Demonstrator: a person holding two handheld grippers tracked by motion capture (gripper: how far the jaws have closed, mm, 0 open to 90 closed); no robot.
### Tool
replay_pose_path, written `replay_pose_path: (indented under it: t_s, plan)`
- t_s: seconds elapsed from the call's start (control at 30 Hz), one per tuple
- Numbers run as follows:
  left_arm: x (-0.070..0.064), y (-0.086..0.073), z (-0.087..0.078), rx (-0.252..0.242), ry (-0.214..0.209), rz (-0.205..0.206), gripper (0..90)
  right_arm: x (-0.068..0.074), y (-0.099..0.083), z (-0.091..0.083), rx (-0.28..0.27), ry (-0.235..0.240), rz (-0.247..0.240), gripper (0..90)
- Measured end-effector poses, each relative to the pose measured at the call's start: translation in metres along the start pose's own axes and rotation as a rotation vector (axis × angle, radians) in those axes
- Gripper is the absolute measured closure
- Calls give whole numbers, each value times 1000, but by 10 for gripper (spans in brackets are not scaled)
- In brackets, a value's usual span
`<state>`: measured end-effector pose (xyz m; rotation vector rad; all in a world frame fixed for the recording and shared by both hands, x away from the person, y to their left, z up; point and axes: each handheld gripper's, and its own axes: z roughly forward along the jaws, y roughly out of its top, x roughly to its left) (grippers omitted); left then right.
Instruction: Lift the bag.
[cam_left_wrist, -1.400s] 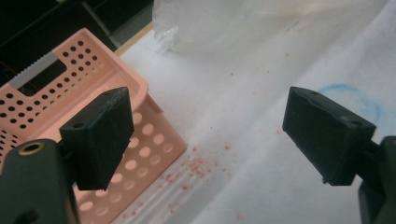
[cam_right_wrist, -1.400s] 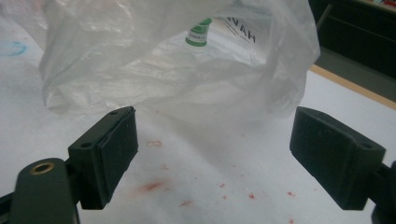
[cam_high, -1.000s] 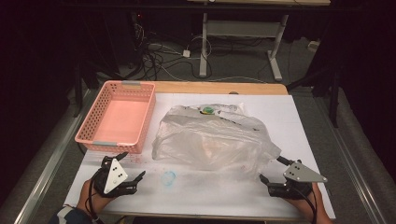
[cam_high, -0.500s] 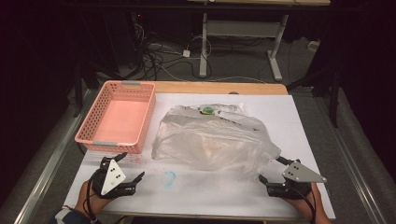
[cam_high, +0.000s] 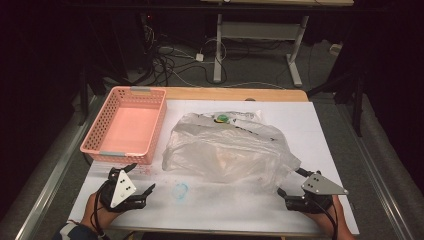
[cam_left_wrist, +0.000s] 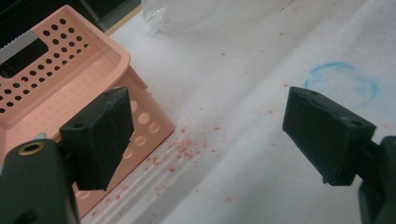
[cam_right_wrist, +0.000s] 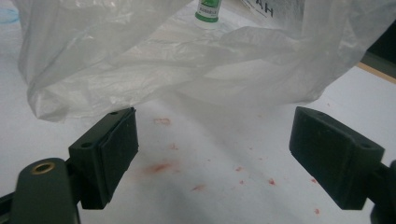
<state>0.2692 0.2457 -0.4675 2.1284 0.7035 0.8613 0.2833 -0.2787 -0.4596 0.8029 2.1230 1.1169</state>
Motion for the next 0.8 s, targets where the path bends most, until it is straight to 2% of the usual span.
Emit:
replay_pose_path:
  t_s: [0.8]
  plan:
    - [0, 1, 5, 13, -1, 2, 161, -1, -2, 1, 11, -1, -7, 163]
